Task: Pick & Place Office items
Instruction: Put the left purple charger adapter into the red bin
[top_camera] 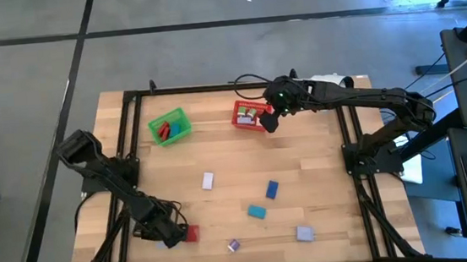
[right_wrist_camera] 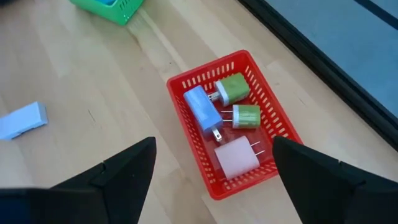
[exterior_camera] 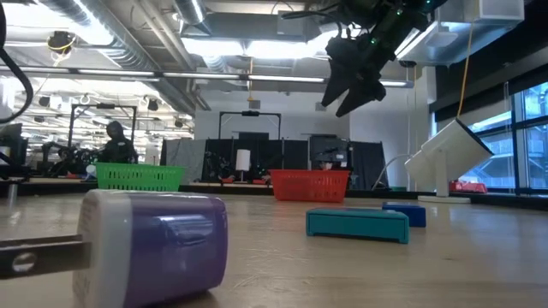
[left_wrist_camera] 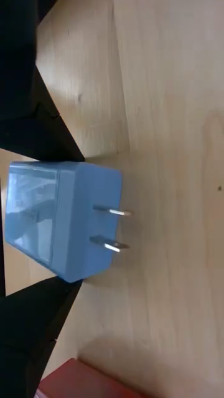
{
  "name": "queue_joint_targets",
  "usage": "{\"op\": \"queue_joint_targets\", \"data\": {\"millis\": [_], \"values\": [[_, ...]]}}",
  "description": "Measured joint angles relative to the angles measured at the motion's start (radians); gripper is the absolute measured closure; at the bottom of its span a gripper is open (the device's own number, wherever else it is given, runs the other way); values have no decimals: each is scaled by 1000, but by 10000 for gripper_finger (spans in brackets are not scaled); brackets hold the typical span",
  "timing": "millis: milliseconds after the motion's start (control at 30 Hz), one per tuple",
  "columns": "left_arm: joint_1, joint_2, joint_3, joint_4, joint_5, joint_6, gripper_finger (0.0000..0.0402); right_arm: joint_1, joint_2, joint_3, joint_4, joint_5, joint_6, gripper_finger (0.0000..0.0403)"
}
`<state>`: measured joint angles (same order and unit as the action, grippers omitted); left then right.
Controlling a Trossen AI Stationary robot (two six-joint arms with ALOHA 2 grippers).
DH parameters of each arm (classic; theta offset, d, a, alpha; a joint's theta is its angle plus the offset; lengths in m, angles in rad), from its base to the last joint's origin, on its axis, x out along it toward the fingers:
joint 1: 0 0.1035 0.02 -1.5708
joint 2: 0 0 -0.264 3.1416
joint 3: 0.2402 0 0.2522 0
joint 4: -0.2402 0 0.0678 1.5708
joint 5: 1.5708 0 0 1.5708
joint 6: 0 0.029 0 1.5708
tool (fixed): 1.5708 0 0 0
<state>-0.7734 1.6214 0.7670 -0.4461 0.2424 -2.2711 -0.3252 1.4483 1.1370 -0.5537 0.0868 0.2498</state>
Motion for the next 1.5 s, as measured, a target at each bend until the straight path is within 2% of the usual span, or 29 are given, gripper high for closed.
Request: {"op": "queue_joint_targets", "data": {"millis": [133,300,533,667,867,1067,1133,1333,1500], "values": [[3,-8,-1,-2,0,3,130,0,0,0,1,2,-5,80],[1,-21,-3,-8,7,45,196,0,0,0,2,3,-20,80],[18,-28,-3,7,-5,124,197,0,0,0,2,3,-23,80],[41,-72,-3,0,-102,181,197,0,0,0,3,3,-23,80],[109,-212,-3,-66,-301,282,197,0,0,0,5,3,-2,80],[209,-367,-3,-75,-579,518,197,0,0,0,8,3,1,80],[252,-407,-3,-73,-641,605,197,0,0,0,8,3,1,80],[411,-471,-3,-34,-720,846,197,7,1,0,39,0,11,80],[559,-473,-3,183,-741,1120,197,41,1,0,103,-16,-28,80]]}}
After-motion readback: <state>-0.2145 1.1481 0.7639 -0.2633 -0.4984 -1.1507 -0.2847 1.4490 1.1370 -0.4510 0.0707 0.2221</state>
